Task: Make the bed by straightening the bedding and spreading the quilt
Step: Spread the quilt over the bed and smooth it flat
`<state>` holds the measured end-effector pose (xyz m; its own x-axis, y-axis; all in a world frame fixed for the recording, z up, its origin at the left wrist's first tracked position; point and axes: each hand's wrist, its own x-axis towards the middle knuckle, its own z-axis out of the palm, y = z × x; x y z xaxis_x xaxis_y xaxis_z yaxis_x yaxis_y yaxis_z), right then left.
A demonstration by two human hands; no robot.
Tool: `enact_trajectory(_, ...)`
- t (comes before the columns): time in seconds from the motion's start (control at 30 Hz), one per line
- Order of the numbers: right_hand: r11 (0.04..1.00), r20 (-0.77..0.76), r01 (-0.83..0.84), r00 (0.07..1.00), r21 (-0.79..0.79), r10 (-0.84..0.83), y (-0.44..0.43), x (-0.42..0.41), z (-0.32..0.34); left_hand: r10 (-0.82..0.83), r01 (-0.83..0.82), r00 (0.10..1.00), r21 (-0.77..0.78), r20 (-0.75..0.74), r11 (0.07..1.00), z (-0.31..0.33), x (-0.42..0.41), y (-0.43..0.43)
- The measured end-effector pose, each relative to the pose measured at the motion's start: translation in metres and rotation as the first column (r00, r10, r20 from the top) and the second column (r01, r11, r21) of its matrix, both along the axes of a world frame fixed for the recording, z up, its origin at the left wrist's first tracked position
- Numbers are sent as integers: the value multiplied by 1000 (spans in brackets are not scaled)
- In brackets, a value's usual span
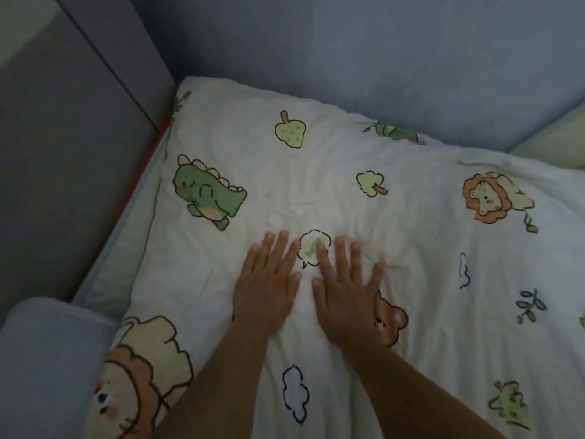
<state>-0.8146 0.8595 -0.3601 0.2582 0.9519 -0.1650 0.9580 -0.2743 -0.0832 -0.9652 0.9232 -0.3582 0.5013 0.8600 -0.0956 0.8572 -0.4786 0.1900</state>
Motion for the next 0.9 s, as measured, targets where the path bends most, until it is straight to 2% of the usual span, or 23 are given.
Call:
enact_trajectory(0.1, 1000, 16, -3, 1000, -4, 3, 8, -4, -3, -17, 16, 999, 20, 31, 1000, -6, -3, 4)
enact_trajectory(0.5, 999, -14, -6, 1000, -49, 5, 12, 0, -3, -37, 37, 999, -23, -4, 999, -10, -1, 8)
enact_trajectory(0.77, 999, -23, 2, 1000, -34, -2, 14, 2, -3, -44, 45, 999, 29, -22, 999, -14, 3, 12)
enact_trajectory(0.9, 1000, -13, -12, 1000, 21, 12, 10, -2, -6, -31, 33, 999, 97, -19, 995, -21, 0, 11)
